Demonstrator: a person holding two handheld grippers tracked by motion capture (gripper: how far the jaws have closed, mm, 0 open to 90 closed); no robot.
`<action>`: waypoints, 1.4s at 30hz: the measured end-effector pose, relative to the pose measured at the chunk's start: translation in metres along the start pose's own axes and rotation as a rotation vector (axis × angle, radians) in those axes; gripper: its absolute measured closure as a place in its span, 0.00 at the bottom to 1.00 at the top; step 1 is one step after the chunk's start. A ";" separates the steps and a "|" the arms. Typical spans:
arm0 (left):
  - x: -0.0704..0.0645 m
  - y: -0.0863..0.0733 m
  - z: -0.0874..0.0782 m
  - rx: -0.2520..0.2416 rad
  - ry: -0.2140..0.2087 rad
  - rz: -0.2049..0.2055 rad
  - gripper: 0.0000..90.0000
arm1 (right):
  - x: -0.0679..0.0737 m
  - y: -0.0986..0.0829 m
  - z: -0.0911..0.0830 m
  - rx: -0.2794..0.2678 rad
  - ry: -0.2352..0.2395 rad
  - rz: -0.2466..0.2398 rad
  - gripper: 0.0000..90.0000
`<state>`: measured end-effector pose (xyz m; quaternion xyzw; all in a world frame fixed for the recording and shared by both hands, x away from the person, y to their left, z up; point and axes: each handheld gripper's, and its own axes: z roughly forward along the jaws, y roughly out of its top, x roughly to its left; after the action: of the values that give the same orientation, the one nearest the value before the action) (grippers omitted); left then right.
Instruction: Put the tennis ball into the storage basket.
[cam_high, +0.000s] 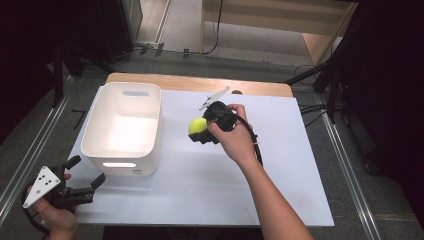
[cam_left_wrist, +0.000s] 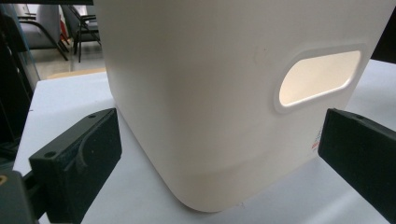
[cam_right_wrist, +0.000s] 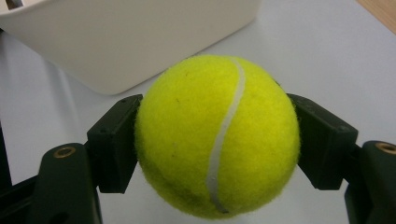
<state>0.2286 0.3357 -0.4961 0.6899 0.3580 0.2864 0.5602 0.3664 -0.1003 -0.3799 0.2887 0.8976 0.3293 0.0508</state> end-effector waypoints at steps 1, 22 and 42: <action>0.000 0.000 0.000 -0.001 -0.002 0.001 0.00 | 0.001 0.002 0.000 0.002 0.002 -0.004 0.26; 0.001 0.000 0.000 -0.008 -0.009 -0.004 0.00 | 0.014 0.038 0.012 -0.005 0.027 -0.052 0.26; 0.002 0.000 0.000 -0.010 -0.014 -0.010 0.00 | 0.031 0.077 0.017 -0.017 0.052 -0.122 0.26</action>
<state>0.2294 0.3371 -0.4962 0.6872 0.3559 0.2806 0.5677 0.3825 -0.0266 -0.3422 0.2246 0.9117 0.3405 0.0498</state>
